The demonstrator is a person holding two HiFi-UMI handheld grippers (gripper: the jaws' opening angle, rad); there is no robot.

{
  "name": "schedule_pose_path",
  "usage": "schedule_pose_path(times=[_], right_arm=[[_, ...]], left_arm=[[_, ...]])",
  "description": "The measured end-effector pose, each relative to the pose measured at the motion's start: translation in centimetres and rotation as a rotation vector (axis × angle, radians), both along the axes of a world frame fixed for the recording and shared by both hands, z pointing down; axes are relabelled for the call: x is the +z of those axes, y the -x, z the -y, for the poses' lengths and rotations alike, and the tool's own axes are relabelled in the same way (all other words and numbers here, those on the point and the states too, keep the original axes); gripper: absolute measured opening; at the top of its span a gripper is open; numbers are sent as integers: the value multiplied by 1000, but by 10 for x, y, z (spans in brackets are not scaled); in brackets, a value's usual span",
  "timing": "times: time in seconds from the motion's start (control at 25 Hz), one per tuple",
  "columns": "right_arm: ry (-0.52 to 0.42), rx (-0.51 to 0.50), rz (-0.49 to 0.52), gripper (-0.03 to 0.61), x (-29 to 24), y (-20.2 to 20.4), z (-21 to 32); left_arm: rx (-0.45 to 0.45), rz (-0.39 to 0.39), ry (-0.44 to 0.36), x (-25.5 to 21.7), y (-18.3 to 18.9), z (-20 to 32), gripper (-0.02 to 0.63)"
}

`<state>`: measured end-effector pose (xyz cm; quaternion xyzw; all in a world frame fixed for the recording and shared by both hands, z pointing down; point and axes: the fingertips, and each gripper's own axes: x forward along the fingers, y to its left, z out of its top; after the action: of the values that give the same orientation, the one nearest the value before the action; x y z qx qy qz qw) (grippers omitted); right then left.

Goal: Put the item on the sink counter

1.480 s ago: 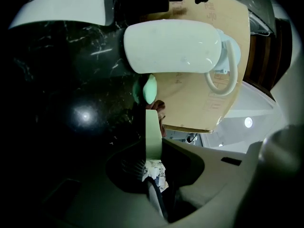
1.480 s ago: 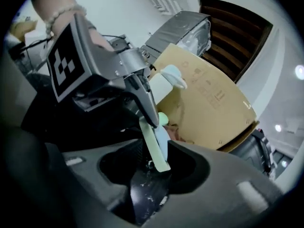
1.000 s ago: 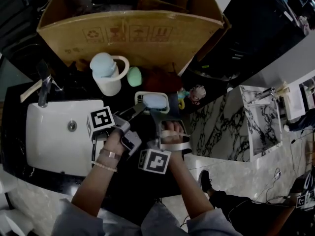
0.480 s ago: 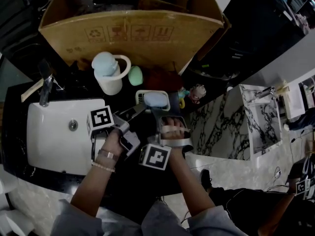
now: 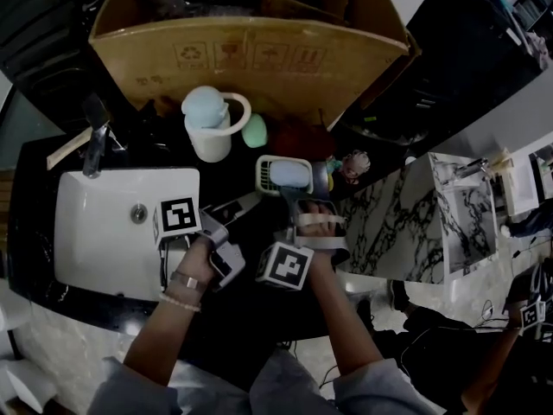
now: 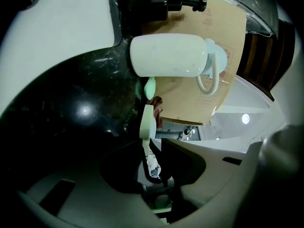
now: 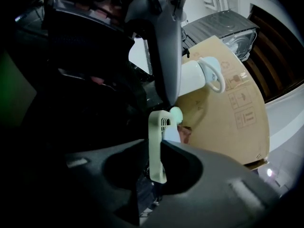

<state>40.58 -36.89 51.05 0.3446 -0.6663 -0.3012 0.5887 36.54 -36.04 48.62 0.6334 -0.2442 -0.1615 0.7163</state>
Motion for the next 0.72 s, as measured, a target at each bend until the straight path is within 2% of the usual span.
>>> schedule_pose_path(times=[0.16,0.28,0.44,0.72], right_arm=[[21,3,1,72,1,1,0],[24,11,42,76,4,1,2],[55,44,99,90,5,1,1],[126,116,185,115,2,-3,-6]], left_arm=[[-13,-9,16,-2,10,-7,106],[-27,-12,44,3,19,-13,106],[-14,-12,-1,-7,25,-18,104],[3,-19,-32,-16,37,-28,104]])
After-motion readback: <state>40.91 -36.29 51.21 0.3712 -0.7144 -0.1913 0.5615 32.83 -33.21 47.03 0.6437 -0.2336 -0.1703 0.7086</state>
